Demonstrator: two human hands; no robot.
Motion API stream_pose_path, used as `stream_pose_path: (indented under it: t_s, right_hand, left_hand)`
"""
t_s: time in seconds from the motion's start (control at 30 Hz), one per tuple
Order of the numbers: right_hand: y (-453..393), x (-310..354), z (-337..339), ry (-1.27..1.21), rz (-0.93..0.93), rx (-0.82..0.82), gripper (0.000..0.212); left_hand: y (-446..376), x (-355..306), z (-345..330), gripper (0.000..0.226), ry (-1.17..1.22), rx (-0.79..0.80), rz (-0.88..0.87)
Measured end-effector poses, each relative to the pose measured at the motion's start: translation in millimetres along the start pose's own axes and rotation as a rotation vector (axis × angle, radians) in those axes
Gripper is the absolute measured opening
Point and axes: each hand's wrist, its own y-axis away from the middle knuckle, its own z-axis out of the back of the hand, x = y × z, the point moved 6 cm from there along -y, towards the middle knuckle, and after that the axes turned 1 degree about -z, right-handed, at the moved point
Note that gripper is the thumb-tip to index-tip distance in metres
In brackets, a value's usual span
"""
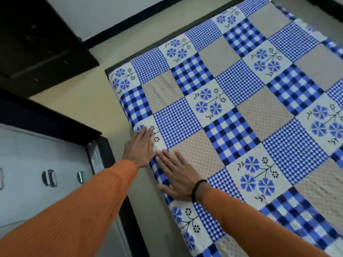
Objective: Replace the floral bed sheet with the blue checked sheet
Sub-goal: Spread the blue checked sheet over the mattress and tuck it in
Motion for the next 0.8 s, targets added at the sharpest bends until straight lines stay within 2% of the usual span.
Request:
stream_pose_path:
  t_s: [0.07, 0.2, 0.27, 0.37, 0.47, 0.57, 0.7, 0.77, 0.8]
  right_hand:
    - [8.6, -30.1, 13.5, -0.05, -0.105, -0.038, 0.085]
    - [34.1, -157.6, 46.6, -0.081, -0.694, -0.156, 0.086]
    - [41.0, -215.3, 61.5, -0.102, -0.886, -0.178, 0.09]
    - [15.0, -263.9, 74.4, -0.13, -0.999, -0.179, 0.099]
    - [-54.4, -250.7, 80.3, -0.122, -1.056, -0.223, 0.1]
    - [-142.8, -185.0, 83.9, -0.103, -0.869, -0.246, 0.094]
    - [-248.0, -62.6, 73.9, -0.123, -0.31, -0.113, 0.09]
    - [-272.9, -31.7, 74.0, -0.054, -0.082, -0.058, 0.089]
    - [-280.5, -31.7, 78.5, -0.035, -0.03, -0.068, 0.086]
  left_hand:
    - [-2.0, -2.1, 4.9, 0.052, 0.003, 0.045, 0.011]
    - [-17.6, -6.1, 16.4, 0.057, -0.017, 0.054, -0.008]
    - [-36.7, -2.7, 25.0, 0.061, 0.01, 0.051, 0.009]
    - [-81.3, 12.1, 40.7, 0.066, 0.045, 0.049, 0.014]
    - [-132.7, 41.2, 60.8, 0.067, 0.049, -0.011, -0.002]
    - [-183.0, 69.2, 80.1, 0.064, -0.007, -0.059, -0.063]
    - [-235.8, 110.6, 106.5, 0.06, -0.009, -0.09, -0.073]
    - [-256.7, 129.1, 119.9, 0.058, 0.056, -0.13, -0.055]
    - [-267.3, 136.5, 126.5, 0.057, 0.104, -0.145, -0.043]
